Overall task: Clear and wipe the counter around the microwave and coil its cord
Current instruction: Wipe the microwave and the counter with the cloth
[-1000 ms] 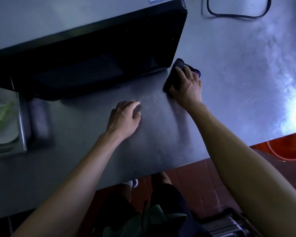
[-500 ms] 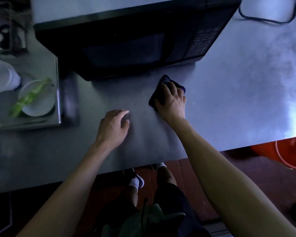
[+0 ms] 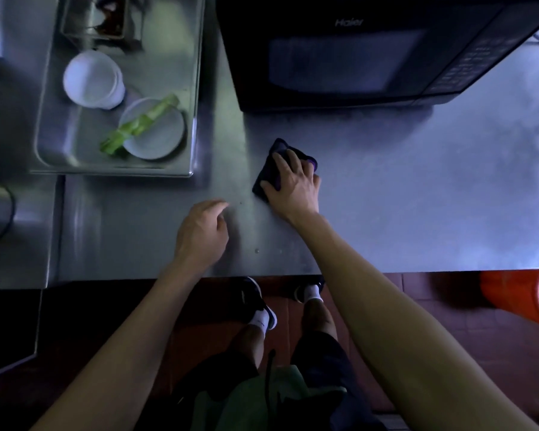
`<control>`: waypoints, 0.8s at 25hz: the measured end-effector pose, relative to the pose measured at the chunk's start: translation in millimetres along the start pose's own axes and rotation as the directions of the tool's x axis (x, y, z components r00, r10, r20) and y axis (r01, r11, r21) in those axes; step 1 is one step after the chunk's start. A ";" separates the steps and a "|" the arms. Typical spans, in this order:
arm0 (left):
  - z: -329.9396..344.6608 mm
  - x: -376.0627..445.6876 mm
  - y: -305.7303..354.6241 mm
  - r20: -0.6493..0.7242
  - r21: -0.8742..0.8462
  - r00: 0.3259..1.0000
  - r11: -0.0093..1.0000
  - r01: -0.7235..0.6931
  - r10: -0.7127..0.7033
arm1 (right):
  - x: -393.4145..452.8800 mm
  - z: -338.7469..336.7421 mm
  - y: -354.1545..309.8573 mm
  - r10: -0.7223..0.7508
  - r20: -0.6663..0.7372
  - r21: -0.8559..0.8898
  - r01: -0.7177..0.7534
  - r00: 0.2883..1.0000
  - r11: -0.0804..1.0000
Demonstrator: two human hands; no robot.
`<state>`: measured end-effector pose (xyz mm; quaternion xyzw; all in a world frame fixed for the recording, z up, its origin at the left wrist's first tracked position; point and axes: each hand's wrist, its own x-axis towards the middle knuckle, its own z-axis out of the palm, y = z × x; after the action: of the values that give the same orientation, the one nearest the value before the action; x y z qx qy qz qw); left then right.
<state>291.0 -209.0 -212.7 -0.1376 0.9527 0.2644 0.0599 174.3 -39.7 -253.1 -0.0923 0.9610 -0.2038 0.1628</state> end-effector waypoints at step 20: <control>7.5 -16.7 -47.0 0.137 0.246 0.987 0.963 -0.115 0.083 | -92.3 56.0 -30.9 -0.213 0.046 -0.083 0.216 0.976 0.973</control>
<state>321.1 -239.9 -238.9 -0.0642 0.9786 0.1516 0.1232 283.2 -65.3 -263.0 -0.2064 0.9502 -0.1763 0.1531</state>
